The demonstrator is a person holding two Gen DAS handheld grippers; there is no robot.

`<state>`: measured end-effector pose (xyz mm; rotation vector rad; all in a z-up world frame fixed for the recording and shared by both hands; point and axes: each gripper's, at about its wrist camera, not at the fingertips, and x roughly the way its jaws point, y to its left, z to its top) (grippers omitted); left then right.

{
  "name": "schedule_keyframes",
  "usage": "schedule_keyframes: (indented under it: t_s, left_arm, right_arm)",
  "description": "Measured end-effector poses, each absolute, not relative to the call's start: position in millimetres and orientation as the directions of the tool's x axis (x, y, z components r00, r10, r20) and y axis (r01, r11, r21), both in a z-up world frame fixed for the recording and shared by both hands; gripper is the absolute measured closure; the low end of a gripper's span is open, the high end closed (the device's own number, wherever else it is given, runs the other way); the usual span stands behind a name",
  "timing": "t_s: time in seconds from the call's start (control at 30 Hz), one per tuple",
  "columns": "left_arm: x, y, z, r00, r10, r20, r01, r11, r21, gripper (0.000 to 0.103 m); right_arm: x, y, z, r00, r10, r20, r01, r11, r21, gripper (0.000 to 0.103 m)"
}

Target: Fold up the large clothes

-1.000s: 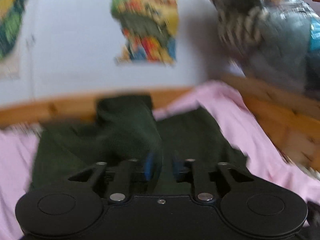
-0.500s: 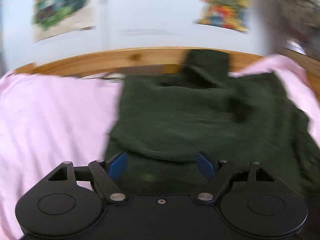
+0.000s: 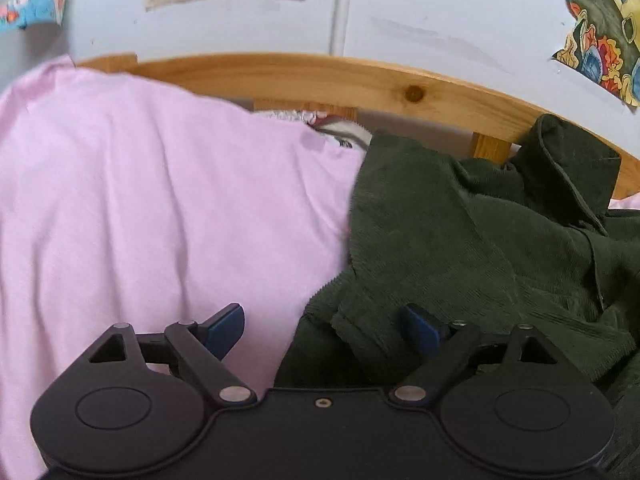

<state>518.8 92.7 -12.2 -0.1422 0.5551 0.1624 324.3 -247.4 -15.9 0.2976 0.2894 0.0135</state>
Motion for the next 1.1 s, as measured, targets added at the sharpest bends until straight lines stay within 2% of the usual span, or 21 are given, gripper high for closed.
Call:
schedule_keyframes:
  t_s: [0.17,0.23,0.3,0.33,0.37,0.4,0.43,0.47,0.5,0.53,0.6,0.67,0.7,0.77,0.8,0.83,0.93,0.97,1.03,1.1]
  left_arm:
    - [522,102,-25,0.838,0.089,-0.539,-0.166,0.981,-0.096,0.011]
    - [521,106,-27,0.841,0.078,-0.536,-0.17,0.978,-0.123,0.01]
    - [521,107,-28,0.845,0.074,-0.53,-0.173,0.975,-0.141,0.01]
    - [520,107,-28,0.847,0.073,-0.526,-0.174,0.974,-0.144,0.01]
    - [519,107,-29,0.849,0.073,-0.524,-0.173,0.974,-0.146,0.01]
    - [518,107,-29,0.85,0.07,-0.522,-0.171,0.974,-0.148,0.01]
    - [518,108,-29,0.852,0.067,-0.52,-0.169,0.974,-0.151,0.01]
    - [517,109,-30,0.853,0.063,-0.518,-0.166,0.974,-0.155,0.01]
    - [516,110,-30,0.854,0.059,-0.518,-0.163,0.974,-0.158,0.01]
    - [516,111,-30,0.854,0.056,-0.517,-0.161,0.974,-0.16,0.01]
    - [515,112,-30,0.856,0.052,-0.514,-0.158,0.973,-0.166,0.01]
    - [514,114,-30,0.859,0.042,-0.51,-0.154,0.971,-0.18,0.008]
    - [513,115,-30,0.861,0.032,-0.508,-0.149,0.97,-0.192,0.007]
    - [512,116,-30,0.863,0.018,-0.505,-0.141,0.968,-0.205,0.007]
    - [512,115,-31,0.861,0.023,-0.509,-0.143,0.97,-0.199,0.007]
    - [512,114,-32,0.856,0.031,-0.516,-0.145,0.972,-0.183,0.007]
    - [511,111,-35,0.858,0.032,-0.512,-0.117,0.984,-0.135,0.007]
    - [511,111,-36,0.859,0.03,-0.511,-0.108,0.986,-0.123,0.007]
    - [510,111,-35,0.859,0.027,-0.512,-0.097,0.989,-0.111,0.007]
    - [510,112,-33,0.861,0.027,-0.508,-0.096,0.989,-0.111,0.007]
  right_arm:
    - [392,-230,21,0.946,0.093,-0.31,0.024,0.936,0.352,0.0]
    - [431,-228,32,0.926,0.081,-0.37,0.073,0.92,0.384,0.0]
    - [472,-225,34,0.884,0.028,-0.467,0.161,0.919,0.359,0.0]
    - [486,-224,31,0.863,-0.002,-0.505,0.198,0.921,0.335,0.004]
    - [497,-223,27,0.844,-0.028,-0.536,0.228,0.923,0.31,0.008]
    - [502,-222,24,0.834,-0.029,-0.551,0.234,0.923,0.305,0.02]
    - [503,-222,21,0.835,-0.011,-0.549,0.221,0.923,0.317,0.037]
    - [503,-222,21,0.841,0.003,-0.541,0.205,0.924,0.324,0.045]
    - [500,-221,23,0.851,-0.003,-0.526,0.197,0.929,0.313,0.058]
    - [494,-223,26,0.88,0.023,-0.474,0.159,0.927,0.34,0.068]
    - [474,-231,37,0.943,0.102,-0.317,0.049,0.898,0.437,0.073]
    - [446,-232,47,0.977,0.164,-0.133,-0.096,0.906,0.412,0.073]
    - [428,-232,50,0.981,0.186,-0.05,-0.158,0.925,0.346,0.073]
    - [403,-231,43,0.984,0.176,0.003,-0.172,0.955,0.242,0.059]
    - [394,-234,34,0.989,0.15,-0.011,-0.145,0.967,0.212,0.038]
    - [389,-239,21,0.991,0.115,-0.065,-0.1,0.975,0.201,0.028]
    - [378,-268,-14,0.958,0.071,-0.279,0.02,0.951,0.31,0.028]
    - [371,-278,-22,0.947,0.06,-0.317,0.056,0.936,0.347,0.028]
    - [354,-292,-27,0.938,0.02,-0.345,0.118,0.919,0.376,0.019]
    - [346,-294,-20,0.943,-0.023,-0.331,0.143,0.928,0.343,0.017]
